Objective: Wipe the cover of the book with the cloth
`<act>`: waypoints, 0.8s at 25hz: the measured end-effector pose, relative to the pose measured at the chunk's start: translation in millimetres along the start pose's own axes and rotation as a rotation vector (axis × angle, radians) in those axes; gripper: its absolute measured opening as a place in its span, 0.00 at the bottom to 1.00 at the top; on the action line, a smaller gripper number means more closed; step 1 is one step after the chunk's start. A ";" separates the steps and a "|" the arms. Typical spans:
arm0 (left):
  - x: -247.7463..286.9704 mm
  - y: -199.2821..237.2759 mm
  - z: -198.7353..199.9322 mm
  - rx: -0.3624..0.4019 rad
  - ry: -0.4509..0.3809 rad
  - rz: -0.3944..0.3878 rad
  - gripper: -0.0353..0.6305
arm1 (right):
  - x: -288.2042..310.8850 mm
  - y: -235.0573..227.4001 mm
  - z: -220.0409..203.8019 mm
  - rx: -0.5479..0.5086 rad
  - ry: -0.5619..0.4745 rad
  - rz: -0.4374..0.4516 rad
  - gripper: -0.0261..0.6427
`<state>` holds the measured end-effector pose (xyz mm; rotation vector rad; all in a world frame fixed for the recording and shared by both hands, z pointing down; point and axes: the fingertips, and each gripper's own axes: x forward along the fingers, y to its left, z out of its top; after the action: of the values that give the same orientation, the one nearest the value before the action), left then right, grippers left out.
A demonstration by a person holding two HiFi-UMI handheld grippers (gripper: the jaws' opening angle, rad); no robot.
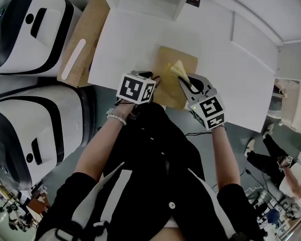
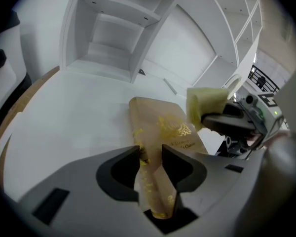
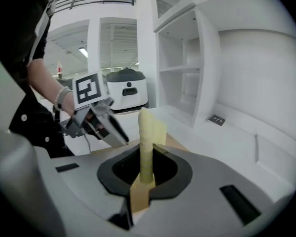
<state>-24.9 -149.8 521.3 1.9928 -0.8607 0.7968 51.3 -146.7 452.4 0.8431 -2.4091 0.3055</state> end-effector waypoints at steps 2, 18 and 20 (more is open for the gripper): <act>0.0 0.2 0.1 0.000 0.003 -0.003 0.27 | 7.5 -25.7 6.3 0.034 -0.005 -0.081 0.09; -0.3 0.5 1.7 -0.004 0.012 -0.009 0.27 | 50.9 -75.4 -17.1 -0.024 0.168 -0.245 0.09; -0.4 0.9 1.6 -0.006 0.009 -0.007 0.27 | 53.1 -67.4 -16.6 -0.049 0.169 -0.215 0.09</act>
<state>-25.5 -151.4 520.6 1.9841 -0.8491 0.7978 66.8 -219.2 498.4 1.0019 -2.1399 0.2233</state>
